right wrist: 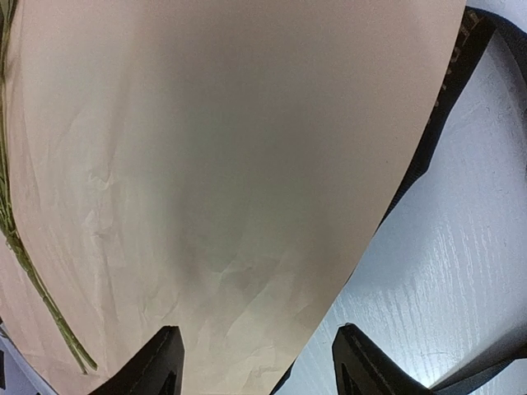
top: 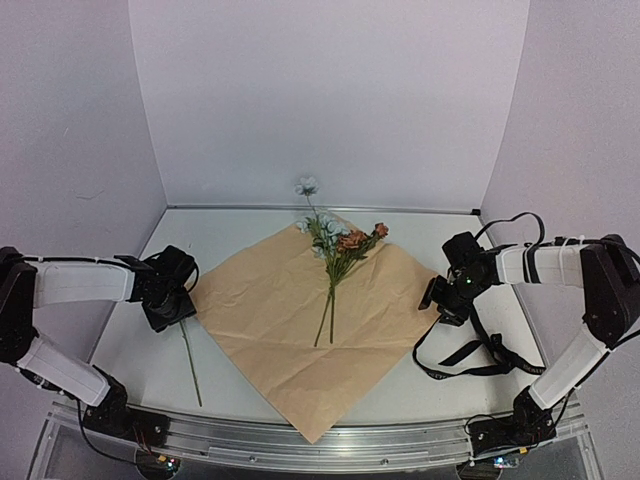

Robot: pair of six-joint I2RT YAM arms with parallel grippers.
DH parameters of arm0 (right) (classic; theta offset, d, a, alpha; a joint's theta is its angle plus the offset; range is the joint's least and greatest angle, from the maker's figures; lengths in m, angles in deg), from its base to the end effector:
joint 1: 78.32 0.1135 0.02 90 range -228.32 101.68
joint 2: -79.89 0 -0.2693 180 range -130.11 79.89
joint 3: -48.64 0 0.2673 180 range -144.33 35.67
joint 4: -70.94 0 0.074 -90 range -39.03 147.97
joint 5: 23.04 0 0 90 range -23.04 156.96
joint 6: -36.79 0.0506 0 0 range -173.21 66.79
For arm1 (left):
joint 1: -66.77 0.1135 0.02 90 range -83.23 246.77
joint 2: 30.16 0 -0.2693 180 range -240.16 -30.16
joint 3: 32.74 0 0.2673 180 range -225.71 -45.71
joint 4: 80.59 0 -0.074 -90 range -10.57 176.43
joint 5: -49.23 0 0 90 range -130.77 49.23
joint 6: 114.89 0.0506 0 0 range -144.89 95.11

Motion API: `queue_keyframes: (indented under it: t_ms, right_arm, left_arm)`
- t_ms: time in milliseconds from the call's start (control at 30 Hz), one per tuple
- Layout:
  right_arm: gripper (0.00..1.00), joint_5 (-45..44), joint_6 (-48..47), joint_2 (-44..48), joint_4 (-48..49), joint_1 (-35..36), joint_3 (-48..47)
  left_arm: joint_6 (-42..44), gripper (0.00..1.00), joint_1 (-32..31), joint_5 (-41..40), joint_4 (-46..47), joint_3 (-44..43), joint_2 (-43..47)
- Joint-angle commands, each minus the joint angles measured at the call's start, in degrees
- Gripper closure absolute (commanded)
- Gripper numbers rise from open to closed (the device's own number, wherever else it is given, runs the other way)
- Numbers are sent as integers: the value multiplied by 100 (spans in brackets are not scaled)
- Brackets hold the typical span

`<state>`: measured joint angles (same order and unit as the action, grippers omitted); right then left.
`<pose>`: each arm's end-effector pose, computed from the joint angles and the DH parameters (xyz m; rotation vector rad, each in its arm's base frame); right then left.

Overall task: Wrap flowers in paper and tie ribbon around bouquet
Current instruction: Fold the fake flower at the center of the board, then place the fake flower on the flattened wrapping paper.

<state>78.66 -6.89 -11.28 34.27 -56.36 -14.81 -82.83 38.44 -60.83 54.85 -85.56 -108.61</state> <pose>0.2888 0.1275 0.1470 0.5315 2.7741 0.5997 0.2268 -0.1025 0.1474 -0.7573 2.5446 0.0257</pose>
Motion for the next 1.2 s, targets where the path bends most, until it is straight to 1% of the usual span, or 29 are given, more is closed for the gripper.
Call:
queue_keyframes:
  t_ms: [0, 100, 233, 333, 400, 533, 567, 700, 867, 933, 1033, 1167]
  right_arm:
    - [35, 102, -13, -77, -1, 39, -180]
    - [35, 106, 16, -107, -3, 41, -198]
    - [35, 111, 3, -95, -11, 37, -234]
    - [36, 102, -16, -70, -11, 39, -226]
    - [37, 101, -26, -51, -11, 37, -218]
    - [37, 104, -27, -34, -27, 40, -208]
    - [38, 111, -27, -26, -29, 38, -208]
    - [38, 131, -26, -7, -40, 37, -214]
    - [39, 137, -45, -27, -68, 41, -241]
    - [39, 152, -45, -47, -88, 37, -274]
    - [39, 150, -44, -67, -125, 37, -313]
    - [39, 87, -36, -54, -134, 41, -279]
  left_arm:
    - [372, 43, 311, 204, 883, 247, -203]
    - [451, 47, 380, 288, 1253, 335, -359]
    - [434, 54, 399, 210, 1299, 328, -695]
    - [416, 62, 412, 109, 1406, 378, -863]
    - [422, 72, 416, 32, 1384, 355, -955]
    - [425, 96, 416, -303, 1112, 260, -830]
    - [459, 99, 416, -420, 1010, 217, -729]
    - [772, 100, 414, -681, 605, -82, -278]
    - [1521, 100, 415, -797, 194, -699, 49]
    - [1908, 100, 405, -561, 176, -970, 72]
    - [2268, 100, 381, -23, 243, -1344, 90]
    - [2450, 100, 161, 518, 415, -2039, -124]
